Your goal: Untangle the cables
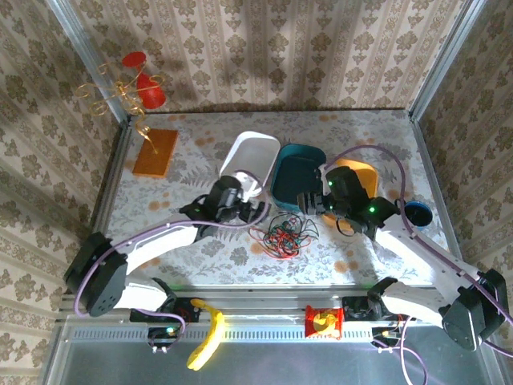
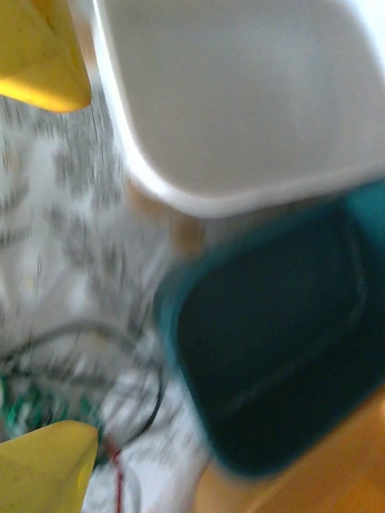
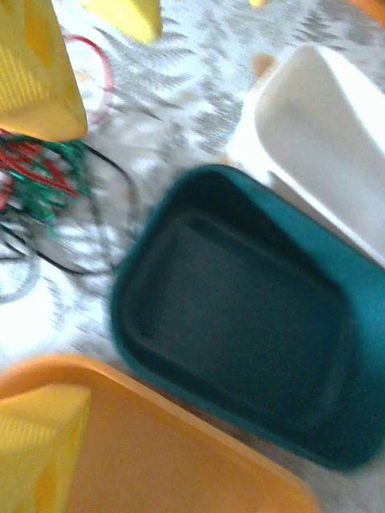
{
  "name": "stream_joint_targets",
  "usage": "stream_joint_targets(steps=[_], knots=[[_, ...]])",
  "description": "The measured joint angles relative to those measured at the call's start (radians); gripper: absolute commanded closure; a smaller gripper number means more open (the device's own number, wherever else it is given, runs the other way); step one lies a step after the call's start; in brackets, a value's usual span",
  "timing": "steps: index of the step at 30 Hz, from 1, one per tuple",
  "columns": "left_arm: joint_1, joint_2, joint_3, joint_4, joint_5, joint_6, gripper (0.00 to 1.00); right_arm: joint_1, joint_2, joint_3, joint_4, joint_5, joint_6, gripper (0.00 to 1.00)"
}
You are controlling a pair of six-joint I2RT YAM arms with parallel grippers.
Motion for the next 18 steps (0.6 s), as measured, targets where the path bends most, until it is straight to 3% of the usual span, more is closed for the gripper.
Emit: stream_joint_targets(steps=[4,11,14,18], knots=[[-0.102,0.090,0.057,-0.045,0.083,0.066,0.00,0.000,-0.020,-0.044,-0.095,-0.056,0.050,0.33],[-0.126,0.119,0.060,-0.048,0.137,0.119,0.00,0.000,0.048,-0.090,-0.121,-0.133,0.088,0.44],[-0.130,0.143,0.061,-0.031,0.141,0.126,0.00,0.000,0.107,-0.093,-0.106,-0.148,0.094,0.59],[-0.135,0.213,0.065,-0.013,0.146,0.134,0.00,-0.004,0.166,-0.093,-0.076,-0.164,0.088,0.86]])
